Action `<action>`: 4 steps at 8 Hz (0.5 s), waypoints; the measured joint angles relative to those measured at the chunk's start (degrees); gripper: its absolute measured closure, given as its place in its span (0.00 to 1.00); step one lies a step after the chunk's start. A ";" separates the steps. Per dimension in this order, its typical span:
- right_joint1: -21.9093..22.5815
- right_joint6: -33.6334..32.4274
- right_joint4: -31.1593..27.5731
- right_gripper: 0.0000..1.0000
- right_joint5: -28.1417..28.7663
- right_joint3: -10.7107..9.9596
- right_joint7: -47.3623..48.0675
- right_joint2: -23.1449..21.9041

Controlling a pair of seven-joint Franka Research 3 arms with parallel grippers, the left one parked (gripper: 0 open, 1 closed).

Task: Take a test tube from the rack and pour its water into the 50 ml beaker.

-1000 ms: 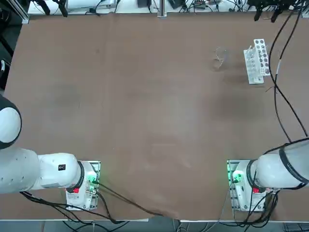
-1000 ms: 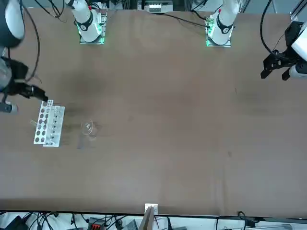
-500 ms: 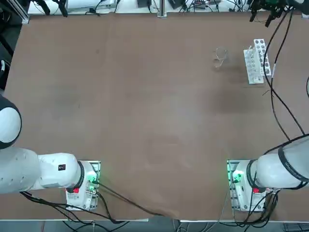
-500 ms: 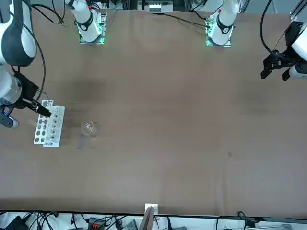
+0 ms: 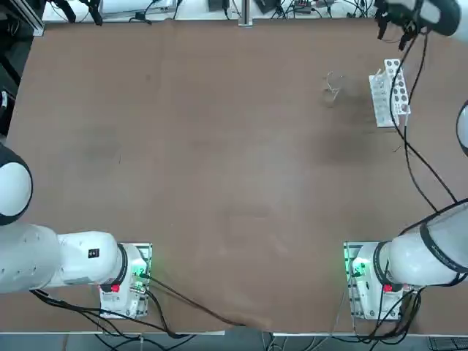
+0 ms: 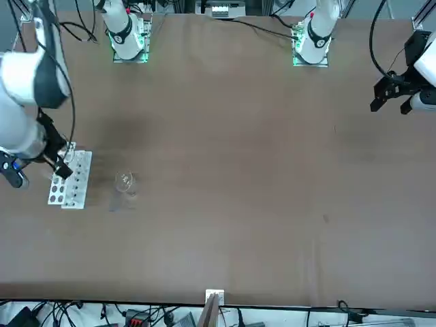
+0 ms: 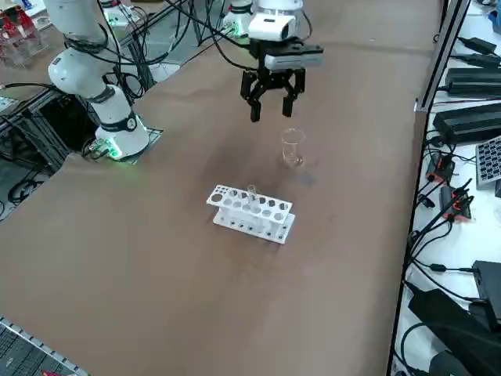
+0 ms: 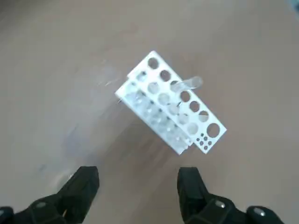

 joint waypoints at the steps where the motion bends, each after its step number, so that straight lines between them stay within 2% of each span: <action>1: 1.76 0.34 -0.18 0.00 -4.70 0.11 9.38 1.92; 4: 5.11 1.03 -0.36 0.00 -19.54 0.24 36.02 8.50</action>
